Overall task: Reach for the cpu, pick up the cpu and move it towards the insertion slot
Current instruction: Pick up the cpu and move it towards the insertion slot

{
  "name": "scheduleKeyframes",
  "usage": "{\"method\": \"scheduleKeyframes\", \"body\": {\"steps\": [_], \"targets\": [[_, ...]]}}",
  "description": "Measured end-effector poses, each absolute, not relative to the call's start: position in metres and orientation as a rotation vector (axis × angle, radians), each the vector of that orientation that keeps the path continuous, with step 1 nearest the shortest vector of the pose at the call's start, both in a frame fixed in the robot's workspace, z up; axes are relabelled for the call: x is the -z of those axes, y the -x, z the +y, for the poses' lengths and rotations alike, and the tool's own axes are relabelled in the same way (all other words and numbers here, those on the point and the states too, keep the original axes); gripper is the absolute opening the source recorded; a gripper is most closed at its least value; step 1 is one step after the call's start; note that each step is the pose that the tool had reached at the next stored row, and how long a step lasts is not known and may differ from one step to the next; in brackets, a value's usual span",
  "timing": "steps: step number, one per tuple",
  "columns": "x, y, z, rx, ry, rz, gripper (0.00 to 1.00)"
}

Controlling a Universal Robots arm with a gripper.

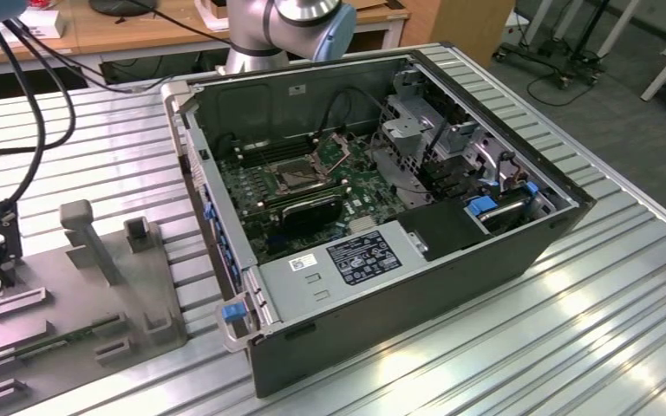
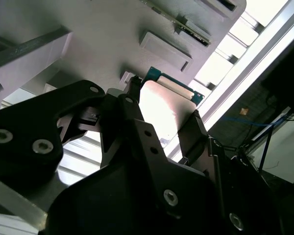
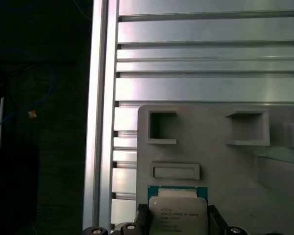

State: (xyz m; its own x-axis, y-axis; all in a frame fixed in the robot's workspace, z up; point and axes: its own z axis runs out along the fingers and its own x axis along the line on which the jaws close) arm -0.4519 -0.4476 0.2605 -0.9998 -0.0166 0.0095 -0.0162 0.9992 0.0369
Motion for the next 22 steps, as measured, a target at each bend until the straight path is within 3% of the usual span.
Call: {"method": "scheduleKeyframes", "body": {"steps": [22], "targets": [[-0.285,0.452,-0.448,0.058,-0.026,-3.131,0.55]]}}
